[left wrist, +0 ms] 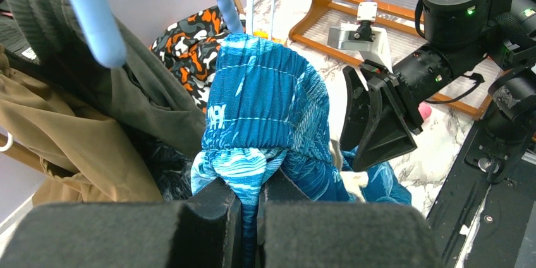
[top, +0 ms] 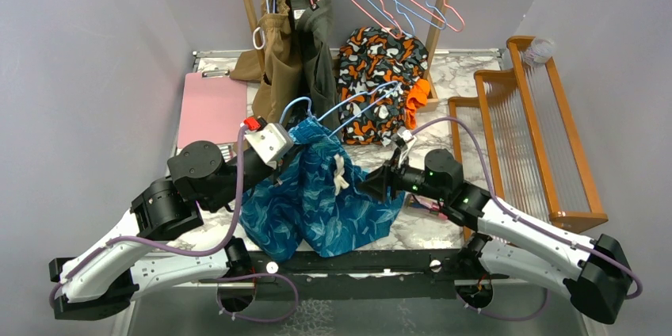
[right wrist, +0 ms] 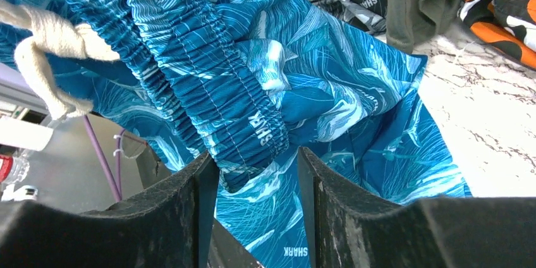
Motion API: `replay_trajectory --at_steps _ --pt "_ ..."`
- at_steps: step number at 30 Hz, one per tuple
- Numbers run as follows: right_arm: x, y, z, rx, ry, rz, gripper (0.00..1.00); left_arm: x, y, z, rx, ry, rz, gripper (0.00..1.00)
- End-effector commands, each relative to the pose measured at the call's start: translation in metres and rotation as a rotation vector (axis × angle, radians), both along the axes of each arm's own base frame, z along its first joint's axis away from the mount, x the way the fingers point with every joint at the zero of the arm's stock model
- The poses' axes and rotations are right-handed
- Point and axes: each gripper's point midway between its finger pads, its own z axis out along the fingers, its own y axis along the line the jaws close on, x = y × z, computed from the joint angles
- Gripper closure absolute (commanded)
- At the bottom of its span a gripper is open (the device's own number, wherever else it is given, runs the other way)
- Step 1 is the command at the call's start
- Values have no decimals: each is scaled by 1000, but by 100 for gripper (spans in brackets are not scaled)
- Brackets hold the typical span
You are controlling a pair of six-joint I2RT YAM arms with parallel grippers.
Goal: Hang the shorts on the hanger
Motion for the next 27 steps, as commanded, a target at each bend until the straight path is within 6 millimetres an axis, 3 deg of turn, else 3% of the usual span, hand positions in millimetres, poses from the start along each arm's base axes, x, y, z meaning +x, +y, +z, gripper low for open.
replay_trajectory --at_steps 1,4,10,11,18,27 --pt "10 5 15 41 -35 -32 51 3 4 19 -65 -45 20 100" --pt "11 10 14 44 -25 -25 56 2 3 15 -62 -40 19 100" --pt "20 12 22 43 -6 -63 96 0 3 11 -63 -32 6 100" --pt "22 11 23 40 10 -83 99 -2 5 12 -68 -34 3 100" --pt "36 -1 22 -119 146 -168 99 -20 14 13 -86 -44 -68 100" --pt "53 -21 34 -100 325 -202 99 -40 21 5 -94 -49 -148 100"
